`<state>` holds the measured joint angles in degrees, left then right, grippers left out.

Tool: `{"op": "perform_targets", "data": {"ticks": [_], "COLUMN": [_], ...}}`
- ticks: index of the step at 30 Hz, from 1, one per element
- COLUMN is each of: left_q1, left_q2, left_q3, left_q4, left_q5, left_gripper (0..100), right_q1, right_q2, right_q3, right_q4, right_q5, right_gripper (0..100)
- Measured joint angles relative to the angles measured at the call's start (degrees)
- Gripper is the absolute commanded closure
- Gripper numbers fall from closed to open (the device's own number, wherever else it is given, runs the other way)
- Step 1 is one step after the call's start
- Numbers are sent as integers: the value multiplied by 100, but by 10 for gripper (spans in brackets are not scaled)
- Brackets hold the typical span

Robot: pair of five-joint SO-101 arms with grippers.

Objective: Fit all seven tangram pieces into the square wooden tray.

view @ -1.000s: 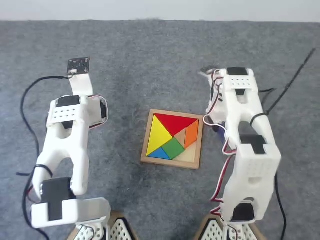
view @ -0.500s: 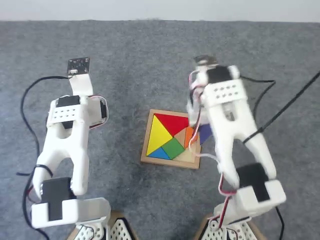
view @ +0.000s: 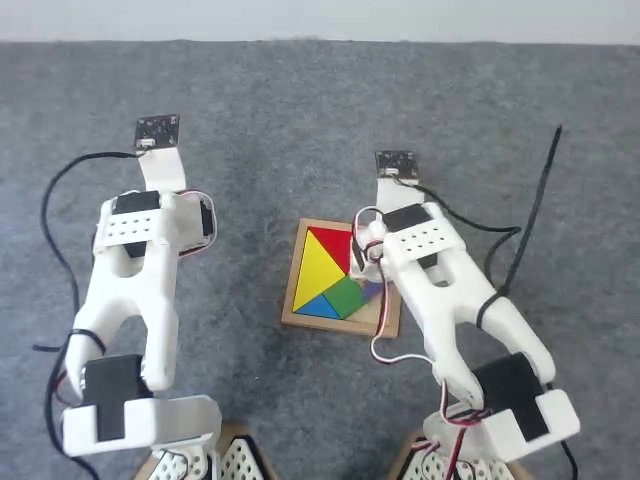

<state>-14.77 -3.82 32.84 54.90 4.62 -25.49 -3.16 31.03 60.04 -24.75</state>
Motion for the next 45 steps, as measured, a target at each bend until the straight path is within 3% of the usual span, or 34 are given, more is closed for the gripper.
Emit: {"op": "perform_targets", "data": {"ticks": [9, 13, 22, 25, 28, 30, 33, 35, 39, 45], "left_q1": [0, 0, 0, 0, 0, 0, 0, 53, 299, 396], "left_q2": [0, 0, 0, 0, 0, 0, 0, 0, 0, 0], "left_q3": [0, 0, 0, 0, 0, 0, 114, 114, 167, 290], "left_q4": [-53, -53, -53, -53, -53, -53, -53, -62, -62, -167], "left_q5": [0, 0, 0, 0, 0, 0, 0, 26, 0, 0], "left_gripper": [905, 905, 905, 905, 905, 905, 905, 905, 905, 905], "right_q1": [-211, -246, -220, 158, 853, 1415, 2330, 2673, 2611, 1864], "right_q2": [0, 0, -202, -519, -1055, -1495, -2022, -2127, -2013, -1565], "right_q3": [53, 176, 202, 79, -114, -158, -97, 167, 1134, 1934], "right_q4": [88, 299, 475, 879, 1160, 1248, 1134, 818, 123, -923], "right_q5": [-1415, -2048, -2171, -2154, -1635, -1002, 343, 1371, 3077, 3323], "right_gripper": [741, 710, 710, 711, 744, 825, 991, 972, 991, 991]}}
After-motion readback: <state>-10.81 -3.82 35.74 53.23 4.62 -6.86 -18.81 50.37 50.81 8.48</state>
